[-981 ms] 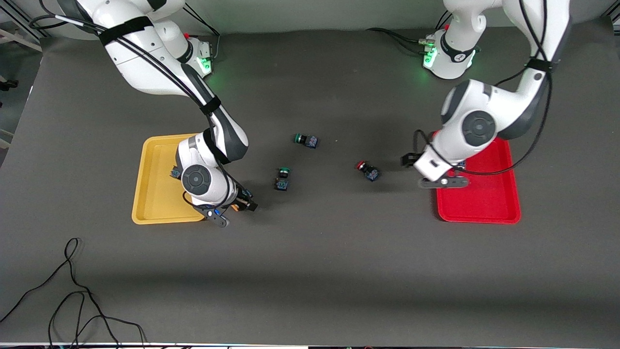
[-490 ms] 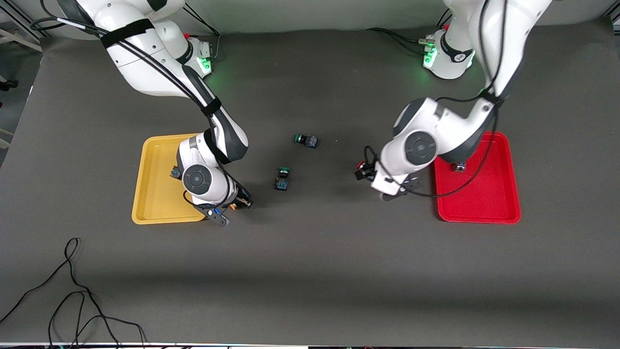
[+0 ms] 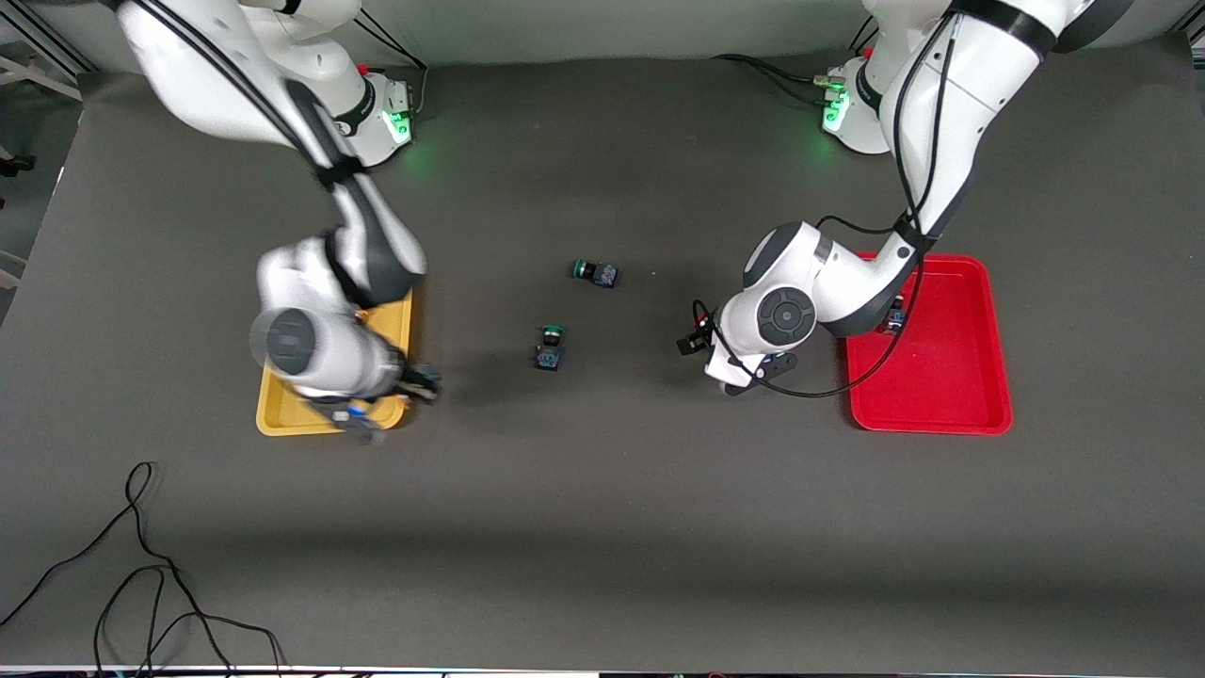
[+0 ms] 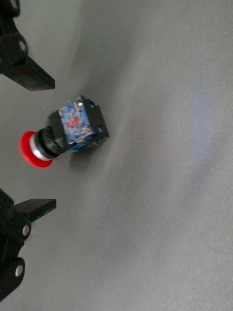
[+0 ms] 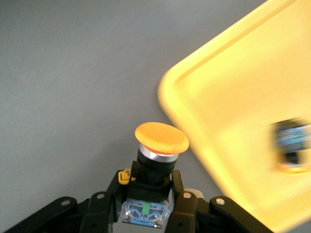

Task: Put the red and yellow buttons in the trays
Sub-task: 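Grasp a second red button with the left gripper while the right gripper lifts its button, then place the orange button in the yellow tray while the left gripper carries the red button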

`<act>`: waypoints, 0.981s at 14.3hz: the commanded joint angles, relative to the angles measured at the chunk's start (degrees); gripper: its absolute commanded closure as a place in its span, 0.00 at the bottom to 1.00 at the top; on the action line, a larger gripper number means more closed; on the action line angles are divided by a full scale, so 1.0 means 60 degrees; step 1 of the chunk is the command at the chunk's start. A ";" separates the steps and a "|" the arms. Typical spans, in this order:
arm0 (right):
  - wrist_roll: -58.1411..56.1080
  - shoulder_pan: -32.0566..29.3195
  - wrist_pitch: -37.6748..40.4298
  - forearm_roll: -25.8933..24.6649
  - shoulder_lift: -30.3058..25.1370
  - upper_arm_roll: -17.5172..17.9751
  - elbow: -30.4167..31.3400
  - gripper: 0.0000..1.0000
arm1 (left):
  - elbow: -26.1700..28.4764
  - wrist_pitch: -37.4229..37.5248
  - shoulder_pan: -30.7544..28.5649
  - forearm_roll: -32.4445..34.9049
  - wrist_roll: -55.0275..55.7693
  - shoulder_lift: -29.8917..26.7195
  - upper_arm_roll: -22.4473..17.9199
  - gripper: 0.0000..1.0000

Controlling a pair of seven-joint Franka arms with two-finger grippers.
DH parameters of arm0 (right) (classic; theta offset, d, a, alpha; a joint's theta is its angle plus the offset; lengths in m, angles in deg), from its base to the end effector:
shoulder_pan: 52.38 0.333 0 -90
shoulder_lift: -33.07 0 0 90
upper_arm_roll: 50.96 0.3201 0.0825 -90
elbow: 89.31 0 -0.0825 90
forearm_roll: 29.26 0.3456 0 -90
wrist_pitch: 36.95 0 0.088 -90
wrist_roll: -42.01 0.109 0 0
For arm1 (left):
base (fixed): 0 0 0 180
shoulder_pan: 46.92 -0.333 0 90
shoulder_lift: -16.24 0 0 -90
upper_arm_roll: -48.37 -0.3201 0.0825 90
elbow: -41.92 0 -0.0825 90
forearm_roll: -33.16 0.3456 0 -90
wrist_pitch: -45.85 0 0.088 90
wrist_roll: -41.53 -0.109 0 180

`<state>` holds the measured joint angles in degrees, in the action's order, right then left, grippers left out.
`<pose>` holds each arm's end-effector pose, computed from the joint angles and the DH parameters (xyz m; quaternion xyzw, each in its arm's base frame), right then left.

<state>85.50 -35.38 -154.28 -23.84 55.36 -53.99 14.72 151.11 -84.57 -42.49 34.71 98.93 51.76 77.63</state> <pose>0.5756 0.1512 0.3386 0.9573 -0.2768 -0.0827 0.0111 0.4983 -0.3113 0.2250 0.9620 0.2203 -0.1575 0.0353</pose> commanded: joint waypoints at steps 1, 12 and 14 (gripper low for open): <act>-0.1660 -0.0066 -0.0203 -0.0009 -0.0478 -0.0824 0.1071 0.76 | 0.0228 -0.0484 0.0199 0.0196 0.0247 0.0027 -0.0205 0.03; -0.2560 -0.0212 -0.2052 0.0123 -0.0213 -0.1237 0.2188 0.00 | -0.0208 0.0520 0.0024 0.0430 0.0248 -0.0717 -0.0175 1.00; -0.2720 -0.0198 -0.1790 0.0108 -0.0841 -0.1354 0.2057 0.00 | -0.1041 0.2915 -0.0603 0.0430 -0.0479 -0.1202 -0.0176 1.00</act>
<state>70.35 -36.69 -167.26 -23.76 54.89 -61.36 27.23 148.26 -78.62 -43.26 36.86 98.71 49.54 76.88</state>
